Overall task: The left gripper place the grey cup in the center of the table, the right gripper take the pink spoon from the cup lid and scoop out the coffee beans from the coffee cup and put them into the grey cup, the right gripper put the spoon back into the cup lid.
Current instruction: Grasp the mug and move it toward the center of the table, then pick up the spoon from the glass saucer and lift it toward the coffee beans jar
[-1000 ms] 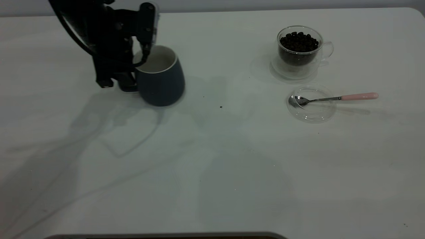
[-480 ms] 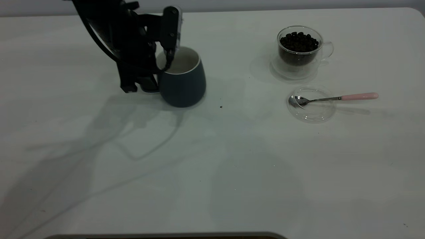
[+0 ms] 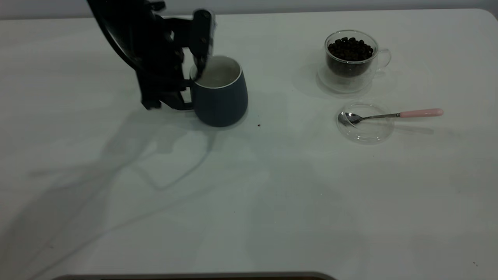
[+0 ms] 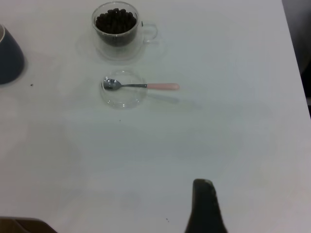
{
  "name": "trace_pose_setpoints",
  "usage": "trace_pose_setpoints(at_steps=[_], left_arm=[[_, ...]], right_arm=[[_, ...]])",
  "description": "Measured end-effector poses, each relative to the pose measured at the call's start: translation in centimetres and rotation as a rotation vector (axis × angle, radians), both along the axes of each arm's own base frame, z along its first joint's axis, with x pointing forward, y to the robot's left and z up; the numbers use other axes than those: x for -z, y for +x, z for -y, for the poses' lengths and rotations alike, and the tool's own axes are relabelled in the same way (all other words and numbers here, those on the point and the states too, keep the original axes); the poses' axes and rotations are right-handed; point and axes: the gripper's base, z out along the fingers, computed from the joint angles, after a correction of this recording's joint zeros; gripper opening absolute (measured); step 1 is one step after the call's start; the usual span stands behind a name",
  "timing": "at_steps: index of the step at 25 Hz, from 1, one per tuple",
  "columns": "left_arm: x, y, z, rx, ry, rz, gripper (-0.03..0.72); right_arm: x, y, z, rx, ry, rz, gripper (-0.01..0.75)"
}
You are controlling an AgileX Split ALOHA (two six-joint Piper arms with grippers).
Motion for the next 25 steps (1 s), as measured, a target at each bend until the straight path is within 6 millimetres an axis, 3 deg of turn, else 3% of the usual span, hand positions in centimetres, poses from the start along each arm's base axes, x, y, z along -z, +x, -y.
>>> trace_pose_setpoints(at_steps=[7,10,13,16,19,22,25], left_arm=[[-5.7,-0.2,-2.8,-0.094,-0.015,-0.079,0.37],[-10.4,-0.8,-3.0,-0.195,-0.054,-0.059,0.37],[-16.5,-2.0,-3.2,-0.366,-0.137,-0.011,0.37],[-23.2,-4.5,-4.2,-0.581,-0.241,0.033,0.37],[-28.3,-8.0,-5.9,-0.767,-0.275,0.038,0.37],[-31.5,-11.6,-7.6,-0.918,-0.23,0.029,0.37],[-33.5,-14.4,-9.0,-1.033,-0.19,0.047,0.37]], right_arm=[[0.0,0.0,0.0,0.0,0.0,0.0,0.578],[0.0,0.0,0.0,0.0,0.0,0.0,0.578],[0.0,0.0,0.0,0.0,0.0,0.0,0.578],[0.0,0.0,0.0,0.0,0.0,0.0,0.578],[0.0,0.0,0.0,0.0,0.0,0.0,0.578],[0.0,0.0,0.0,0.0,0.0,0.0,0.578],[0.0,0.0,0.0,0.0,0.0,0.0,0.578]])
